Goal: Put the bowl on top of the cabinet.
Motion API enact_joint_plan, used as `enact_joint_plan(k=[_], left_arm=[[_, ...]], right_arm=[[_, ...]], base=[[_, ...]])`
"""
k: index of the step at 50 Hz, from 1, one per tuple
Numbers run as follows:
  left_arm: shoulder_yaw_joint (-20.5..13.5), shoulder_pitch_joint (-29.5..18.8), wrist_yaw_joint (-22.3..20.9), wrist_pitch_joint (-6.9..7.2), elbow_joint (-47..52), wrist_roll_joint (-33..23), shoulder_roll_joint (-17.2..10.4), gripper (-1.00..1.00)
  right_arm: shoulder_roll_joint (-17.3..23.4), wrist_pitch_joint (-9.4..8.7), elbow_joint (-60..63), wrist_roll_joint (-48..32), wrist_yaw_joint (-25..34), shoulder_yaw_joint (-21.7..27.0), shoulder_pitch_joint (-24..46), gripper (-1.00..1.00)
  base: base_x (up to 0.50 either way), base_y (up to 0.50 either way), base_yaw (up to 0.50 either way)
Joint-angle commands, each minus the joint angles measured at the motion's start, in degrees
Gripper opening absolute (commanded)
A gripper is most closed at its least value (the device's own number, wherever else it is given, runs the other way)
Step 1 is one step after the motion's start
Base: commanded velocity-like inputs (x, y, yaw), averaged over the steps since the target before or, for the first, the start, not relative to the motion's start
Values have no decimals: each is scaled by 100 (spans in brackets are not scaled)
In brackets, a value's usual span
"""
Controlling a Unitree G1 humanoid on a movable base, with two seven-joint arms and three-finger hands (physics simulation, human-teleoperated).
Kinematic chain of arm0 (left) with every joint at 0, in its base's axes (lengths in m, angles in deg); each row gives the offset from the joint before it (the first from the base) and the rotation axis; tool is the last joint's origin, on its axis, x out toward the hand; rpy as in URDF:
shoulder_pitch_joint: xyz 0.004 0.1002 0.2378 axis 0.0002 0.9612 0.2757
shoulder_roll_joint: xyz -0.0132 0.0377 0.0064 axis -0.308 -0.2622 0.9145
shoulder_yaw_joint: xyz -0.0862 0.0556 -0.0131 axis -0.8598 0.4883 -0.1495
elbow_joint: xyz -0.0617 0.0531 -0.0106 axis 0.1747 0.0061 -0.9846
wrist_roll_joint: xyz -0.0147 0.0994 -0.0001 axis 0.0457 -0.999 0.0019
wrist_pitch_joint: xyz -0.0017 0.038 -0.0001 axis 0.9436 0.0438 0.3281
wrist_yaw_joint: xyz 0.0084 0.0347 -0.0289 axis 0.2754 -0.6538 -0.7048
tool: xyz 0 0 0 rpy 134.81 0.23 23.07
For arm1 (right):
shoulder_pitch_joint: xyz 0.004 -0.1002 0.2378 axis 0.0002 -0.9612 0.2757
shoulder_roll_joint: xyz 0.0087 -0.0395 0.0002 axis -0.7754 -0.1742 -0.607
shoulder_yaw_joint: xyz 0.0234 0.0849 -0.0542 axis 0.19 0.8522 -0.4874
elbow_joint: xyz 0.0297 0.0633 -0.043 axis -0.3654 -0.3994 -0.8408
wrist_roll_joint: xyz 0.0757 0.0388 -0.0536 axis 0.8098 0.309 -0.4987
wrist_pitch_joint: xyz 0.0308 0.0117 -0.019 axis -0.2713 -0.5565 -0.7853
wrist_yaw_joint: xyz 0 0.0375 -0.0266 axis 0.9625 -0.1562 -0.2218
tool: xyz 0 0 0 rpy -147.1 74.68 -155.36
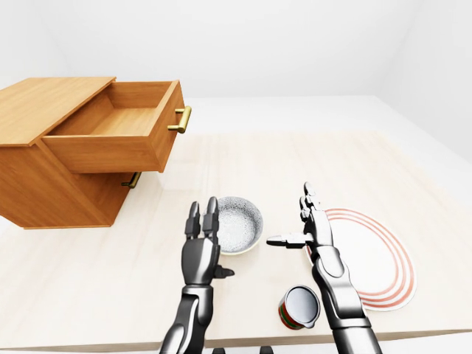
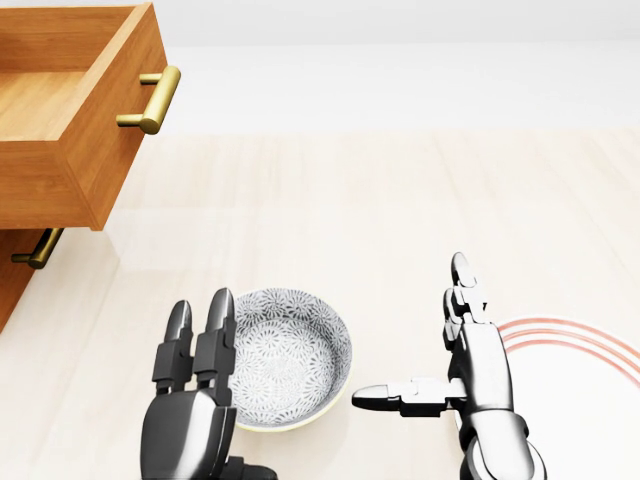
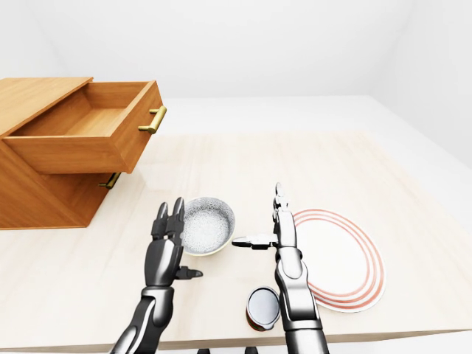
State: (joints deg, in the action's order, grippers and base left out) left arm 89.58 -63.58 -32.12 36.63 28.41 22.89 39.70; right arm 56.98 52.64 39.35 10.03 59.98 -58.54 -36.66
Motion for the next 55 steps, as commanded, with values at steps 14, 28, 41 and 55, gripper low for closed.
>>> enact_joint_plan(k=[14,28,41,55], left_arm=[[-162,-480,0,0,-884,-348,91,100],[-254,-455,0,0,-816,-214,69,-94],[-294,-379,0,0,-564,-95,74,-86],[-355,-173,0,0,434,469,83,-91]], right_arm=[[0,-9,54,1,-3,2,-30,99],[5,-15,75,34,-5,29,-35,100],[4,-25,87,45,-18,24,-26,100],[0,-21,90,30,-9,9,-29,100]], base=[[0,0,0],[0,0,0],[0,0,0],[0,0,0]])
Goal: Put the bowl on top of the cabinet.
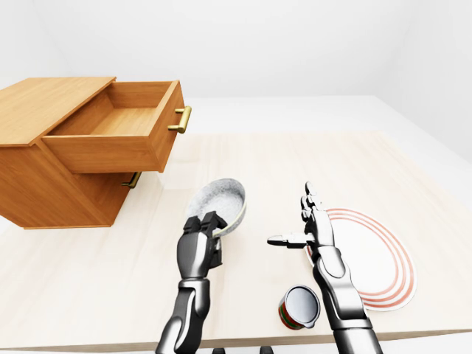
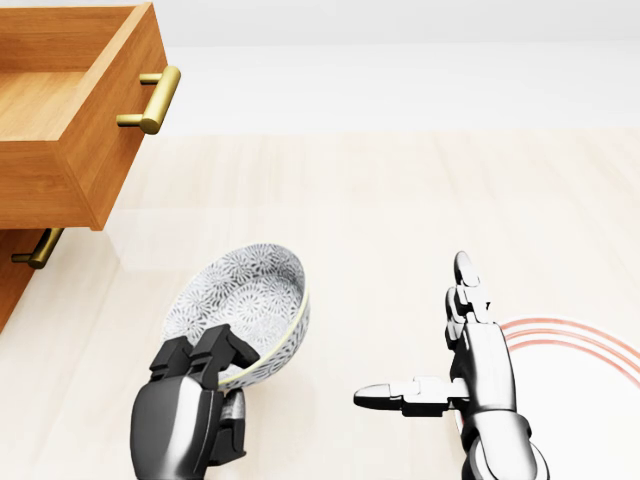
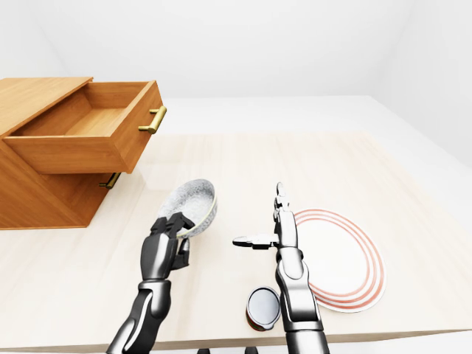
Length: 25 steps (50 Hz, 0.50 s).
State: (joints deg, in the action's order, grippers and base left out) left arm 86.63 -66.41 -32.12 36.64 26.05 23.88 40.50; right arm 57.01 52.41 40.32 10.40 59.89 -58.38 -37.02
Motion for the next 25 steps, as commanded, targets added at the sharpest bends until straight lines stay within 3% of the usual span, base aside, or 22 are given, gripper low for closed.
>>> enact_joint_plan(k=[1,14,16,25], left_arm=[[-63,115,0,-1,700,392,4,-90],[-104,308,-46,-1,1467,683,-11,-91],[-133,415,-357,-1,1942,907,-12,-91],[-53,723,-685,-1,2670,1027,-62,-91]], right_arm=[[-3,9,-21,-6,1,-7,11,99],[-8,-1,30,-3,2,-11,-11,99],[-13,-1,8,-23,-9,-26,-3,100],[-16,46,-57,-36,-20,-31,7,100]], base=[[0,0,0],[0,0,0],[0,0,0],[0,0,0]])
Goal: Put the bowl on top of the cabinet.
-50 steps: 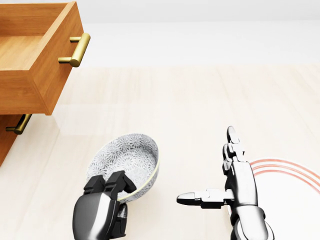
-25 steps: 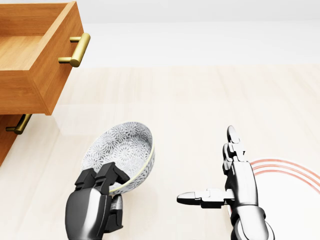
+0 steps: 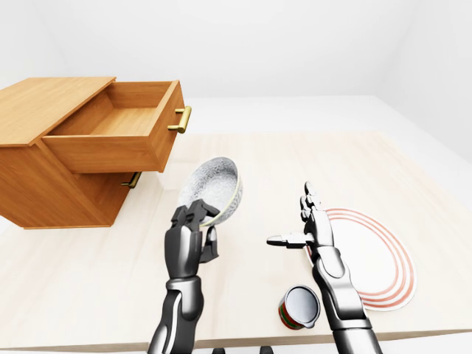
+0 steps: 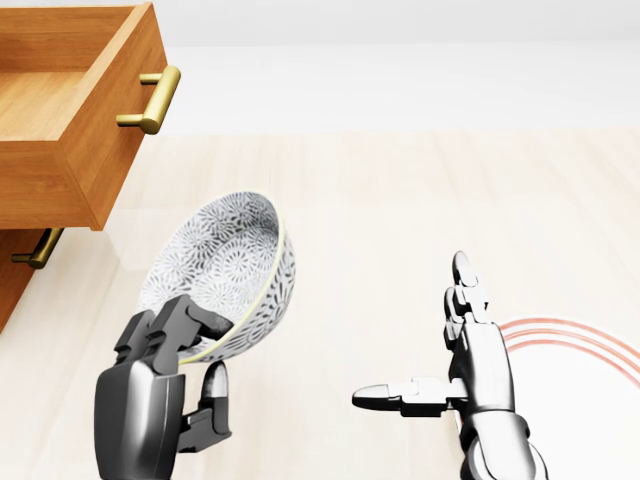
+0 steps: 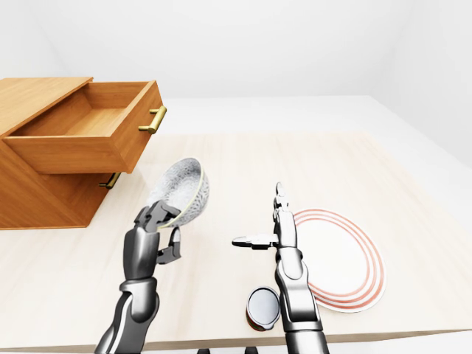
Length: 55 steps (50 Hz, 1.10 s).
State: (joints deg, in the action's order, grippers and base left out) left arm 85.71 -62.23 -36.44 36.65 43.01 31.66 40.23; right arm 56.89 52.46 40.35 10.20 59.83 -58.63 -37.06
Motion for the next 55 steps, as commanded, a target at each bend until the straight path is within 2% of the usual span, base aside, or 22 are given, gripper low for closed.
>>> enact_joint_plan(k=[1,4,11,24,33,37,40,49,53,55], left_arm=[[48,324,-292,-2,1064,250,-45,-91],[126,481,-609,-2,1555,421,-57,-91],[423,780,-890,-2,2551,417,-186,-91],[516,659,-1298,-2,3274,509,-211,-92],[351,378,-1781,-2,3807,676,-98,-92],[324,356,-1809,-2,3825,666,-82,-92],[167,106,-2133,-2,4135,843,25,-92],[-265,-584,-2700,-2,4588,1144,229,-92],[-376,-765,-2824,196,4695,1220,248,-92],[-532,-984,-2938,423,4777,1308,256,-92]], right_arm=[[-6,31,-56,-13,-10,-10,16,99],[-9,32,-46,-20,-7,-24,8,100],[-13,15,-10,-19,-11,-28,-2,99],[-16,4,10,-22,-5,-38,-10,100],[-18,-13,108,-27,-1,-47,-61,99],[-21,-13,138,-28,-2,-47,-70,99],[-28,-10,52,-45,-6,-64,-36,99],[-25,8,-8,-50,-5,-61,-4,99],[-23,7,4,-50,-5,-58,-14,100],[-24,-13,49,-47,0,-60,-28,100]], base=[[0,0,0],[0,0,0],[0,0,0],[0,0,0],[0,0,0],[0,0,0],[0,0,0],[0,0,0],[0,0,0],[0,0,0]])
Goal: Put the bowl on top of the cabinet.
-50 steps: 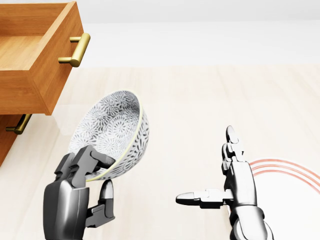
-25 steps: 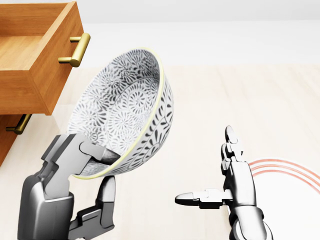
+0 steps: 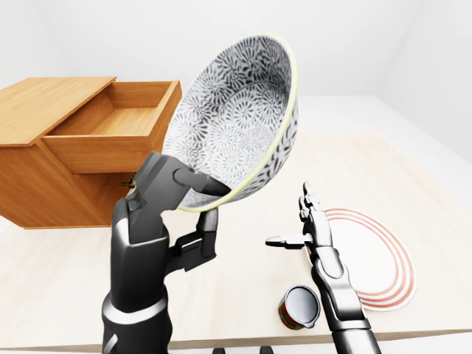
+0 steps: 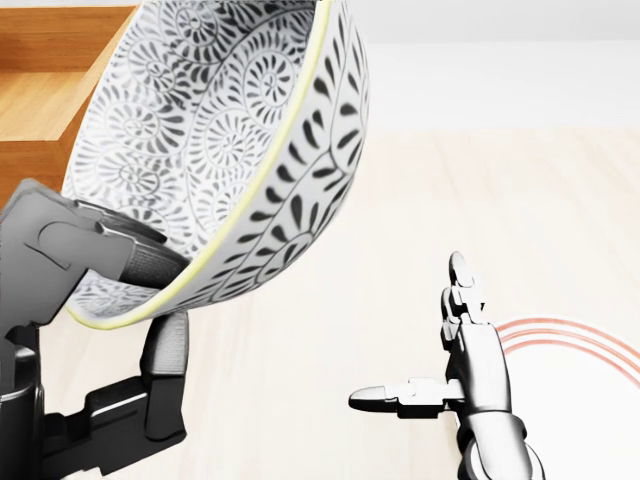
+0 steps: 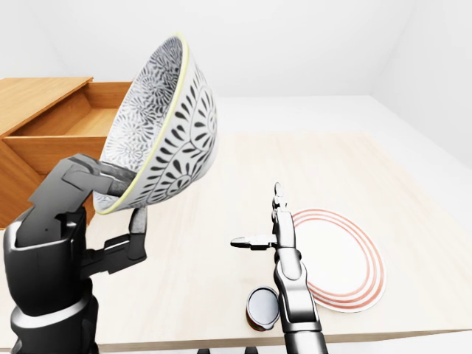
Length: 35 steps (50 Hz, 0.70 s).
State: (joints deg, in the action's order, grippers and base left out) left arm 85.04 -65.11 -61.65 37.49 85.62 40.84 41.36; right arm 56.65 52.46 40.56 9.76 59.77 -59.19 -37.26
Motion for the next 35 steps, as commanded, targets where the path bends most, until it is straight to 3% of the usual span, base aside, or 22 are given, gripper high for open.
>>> enact_joint_plan(k=[1,5,8,9,11,15,17,20,27,35], left_arm=[[-522,-786,-460,430,548,417,140,-92],[-760,-1102,-662,691,619,514,192,-92],[-946,-1245,-783,701,620,558,249,-93],[-1081,-1389,-839,808,620,622,226,-93],[-1207,-1521,-902,893,620,690,224,-93],[-1713,-1858,-846,914,621,1063,-212,-93],[-1788,-1963,-793,914,621,1183,-332,-93],[-2236,-2572,-896,914,620,1459,-526,-92],[-2655,-3191,-531,914,451,1999,-1343,-92],[-3031,-3465,-76,914,-450,2352,-1980,-92]], right_arm=[[-1,-11,-2,-4,1,-1,9,100],[-1,-14,18,-14,5,-12,0,100],[4,-14,91,1,14,3,-30,100],[3,-14,94,-2,11,2,-33,100],[0,-14,92,-7,7,-1,-26,100],[4,-14,75,-2,5,14,-26,99],[2,-14,52,-10,4,5,-18,99],[-5,-8,19,-30,-9,-12,-9,100],[-4,-3,-9,-24,-7,-9,10,99],[-9,18,-50,-48,-18,-23,22,100]], base=[[0,0,0],[0,0,0],[0,0,0],[0,0,0],[0,0,0],[0,0,0],[0,0,0],[0,0,0],[0,0,0],[0,0,0]])
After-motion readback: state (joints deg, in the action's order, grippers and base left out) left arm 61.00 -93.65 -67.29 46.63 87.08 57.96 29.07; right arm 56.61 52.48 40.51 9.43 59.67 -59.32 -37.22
